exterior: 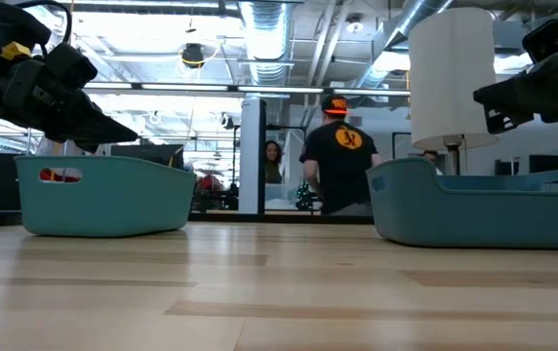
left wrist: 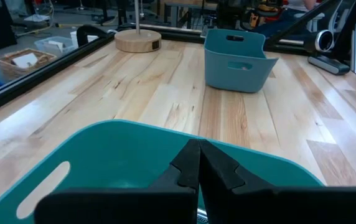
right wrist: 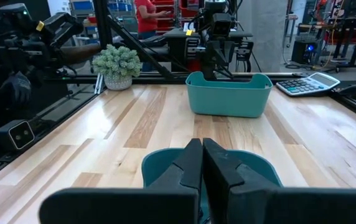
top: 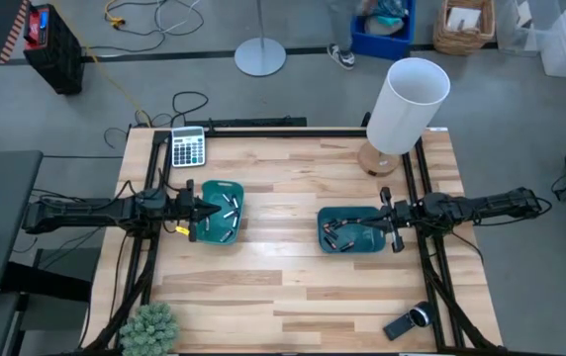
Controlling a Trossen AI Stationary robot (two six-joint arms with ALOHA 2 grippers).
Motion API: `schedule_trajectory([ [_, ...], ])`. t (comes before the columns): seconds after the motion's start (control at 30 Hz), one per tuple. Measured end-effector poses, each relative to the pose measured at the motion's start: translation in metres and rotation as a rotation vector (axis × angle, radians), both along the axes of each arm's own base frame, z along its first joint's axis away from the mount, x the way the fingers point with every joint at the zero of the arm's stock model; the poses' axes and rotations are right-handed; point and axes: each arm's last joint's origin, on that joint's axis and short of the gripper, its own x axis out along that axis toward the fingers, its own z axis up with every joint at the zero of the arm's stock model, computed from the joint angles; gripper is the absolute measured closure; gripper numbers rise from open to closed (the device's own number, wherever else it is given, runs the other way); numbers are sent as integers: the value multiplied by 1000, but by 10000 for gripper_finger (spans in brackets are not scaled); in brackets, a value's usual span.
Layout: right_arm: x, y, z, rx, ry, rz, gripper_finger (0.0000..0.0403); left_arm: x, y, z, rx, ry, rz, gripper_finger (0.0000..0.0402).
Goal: Sort batteries
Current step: Return to Home Position
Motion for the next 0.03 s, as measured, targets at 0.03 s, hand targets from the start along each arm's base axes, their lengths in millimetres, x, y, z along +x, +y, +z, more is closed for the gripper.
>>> schedule_trajectory([
  [0.03,0,0,0,0,0,0,372,0,0,0,0,0,0,401],
])
